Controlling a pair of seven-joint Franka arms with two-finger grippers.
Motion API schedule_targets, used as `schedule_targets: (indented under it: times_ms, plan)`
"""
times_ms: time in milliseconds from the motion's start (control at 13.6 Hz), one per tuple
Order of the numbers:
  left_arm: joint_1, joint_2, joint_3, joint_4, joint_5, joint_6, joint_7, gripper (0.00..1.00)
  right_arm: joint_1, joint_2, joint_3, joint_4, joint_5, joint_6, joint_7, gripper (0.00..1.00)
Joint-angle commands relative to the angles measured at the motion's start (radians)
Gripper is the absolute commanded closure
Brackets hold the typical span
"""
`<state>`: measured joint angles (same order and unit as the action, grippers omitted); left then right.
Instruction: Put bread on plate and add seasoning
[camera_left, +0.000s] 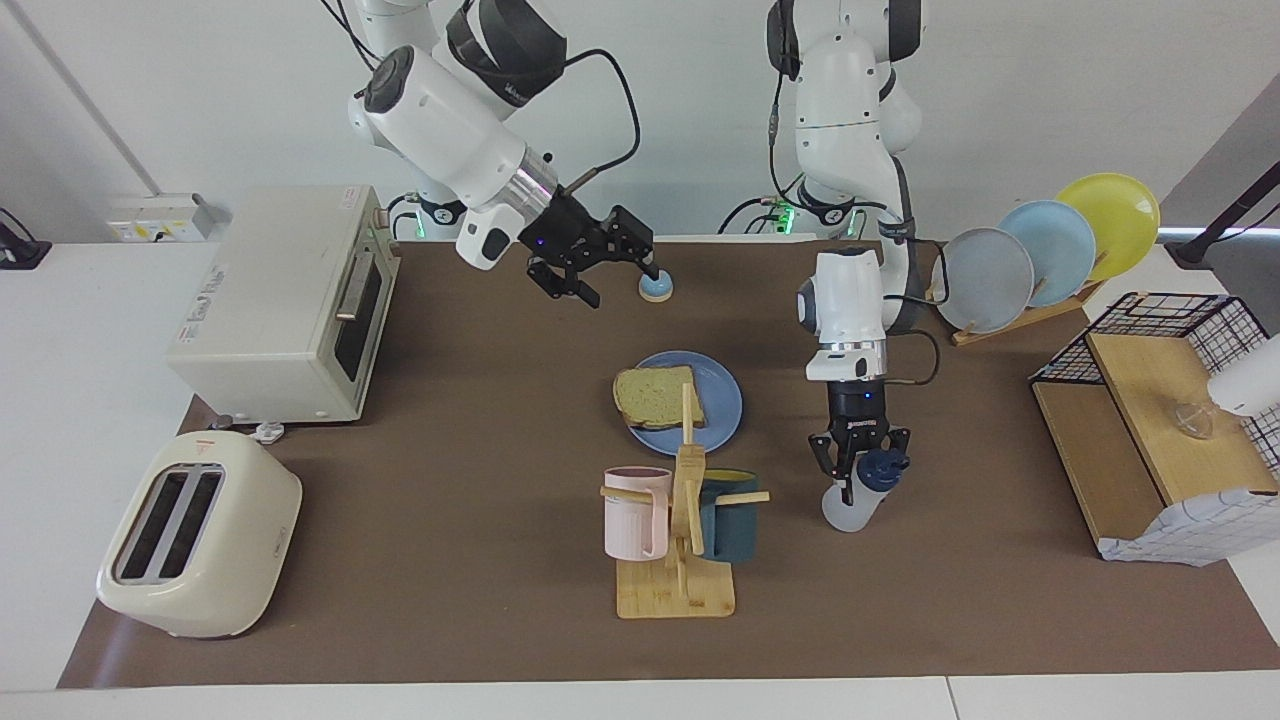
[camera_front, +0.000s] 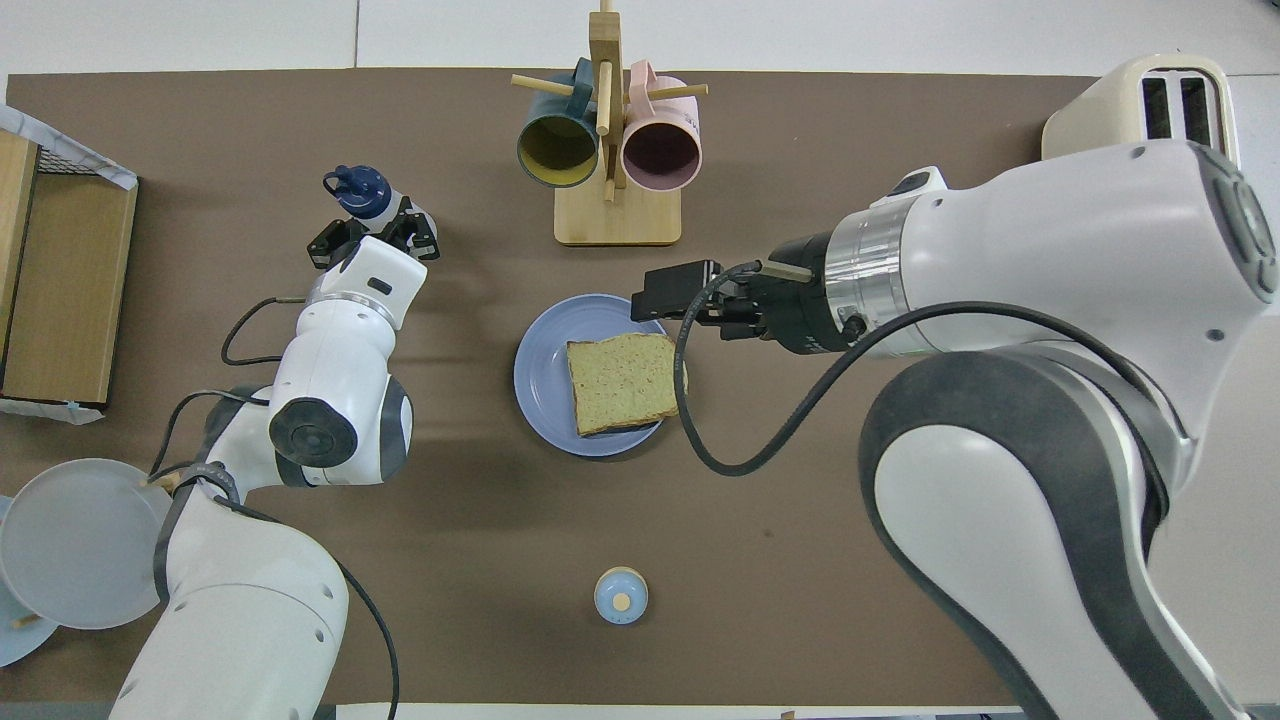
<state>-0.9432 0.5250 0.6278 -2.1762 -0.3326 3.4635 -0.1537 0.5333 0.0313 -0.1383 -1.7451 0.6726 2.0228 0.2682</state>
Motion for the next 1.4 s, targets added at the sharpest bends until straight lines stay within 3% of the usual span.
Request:
schedule_targets:
  times_ms: [0, 221, 516, 810, 1326]
  plan:
    - [0.047, -0.032, 0.003, 0.042, 0.036, -0.08, 0.061, 0.97, 0.0, -0.053, 0.022, 0.002, -0.024, -0.035, 0.133, 0.0]
    - [0.078, -0.198, 0.004, 0.116, 0.138, -0.427, 0.117, 0.98, 0.049, -0.059, 0.031, 0.002, -0.018, -0.024, 0.219, 0.01]
    - [0.07, -0.356, 0.0, 0.131, 0.139, -0.679, 0.172, 0.98, 0.054, -0.059, 0.031, 0.015, 0.025, -0.018, 0.295, 0.03]
    - [0.066, -0.529, -0.011, 0.134, 0.139, -0.973, 0.29, 0.98, 0.047, -0.059, 0.036, 0.052, 0.051, -0.023, 0.333, 0.13]
    - [0.063, -0.691, -0.132, 0.164, 0.129, -1.315, 0.376, 0.98, 0.05, -0.062, 0.036, 0.044, 0.039, -0.016, 0.325, 0.14]
